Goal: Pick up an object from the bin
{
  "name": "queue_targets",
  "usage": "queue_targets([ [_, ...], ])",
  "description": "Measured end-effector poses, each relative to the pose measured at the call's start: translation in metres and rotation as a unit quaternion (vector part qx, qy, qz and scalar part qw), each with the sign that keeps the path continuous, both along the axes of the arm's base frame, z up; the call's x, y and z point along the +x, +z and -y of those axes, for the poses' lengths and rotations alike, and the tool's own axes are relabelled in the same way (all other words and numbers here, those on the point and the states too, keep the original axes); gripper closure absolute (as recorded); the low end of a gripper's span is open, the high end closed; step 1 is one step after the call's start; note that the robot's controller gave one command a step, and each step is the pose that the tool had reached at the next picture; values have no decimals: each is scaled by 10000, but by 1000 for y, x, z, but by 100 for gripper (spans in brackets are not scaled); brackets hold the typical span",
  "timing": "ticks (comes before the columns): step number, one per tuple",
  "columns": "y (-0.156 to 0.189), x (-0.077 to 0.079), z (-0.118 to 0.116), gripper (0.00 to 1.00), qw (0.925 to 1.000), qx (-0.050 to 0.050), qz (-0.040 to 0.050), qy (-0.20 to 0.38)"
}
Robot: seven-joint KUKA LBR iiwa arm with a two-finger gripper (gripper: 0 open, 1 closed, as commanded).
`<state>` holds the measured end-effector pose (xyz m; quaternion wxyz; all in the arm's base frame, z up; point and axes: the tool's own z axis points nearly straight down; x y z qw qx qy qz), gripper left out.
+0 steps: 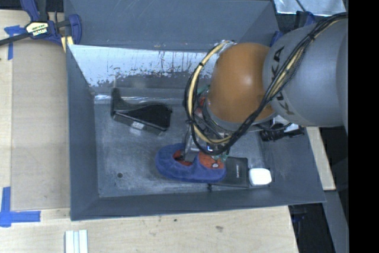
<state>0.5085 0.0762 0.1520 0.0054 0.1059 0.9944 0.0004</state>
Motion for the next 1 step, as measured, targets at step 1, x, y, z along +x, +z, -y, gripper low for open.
queue_targets([
  [1,88,1,3,100,10000,8,3,11],
])
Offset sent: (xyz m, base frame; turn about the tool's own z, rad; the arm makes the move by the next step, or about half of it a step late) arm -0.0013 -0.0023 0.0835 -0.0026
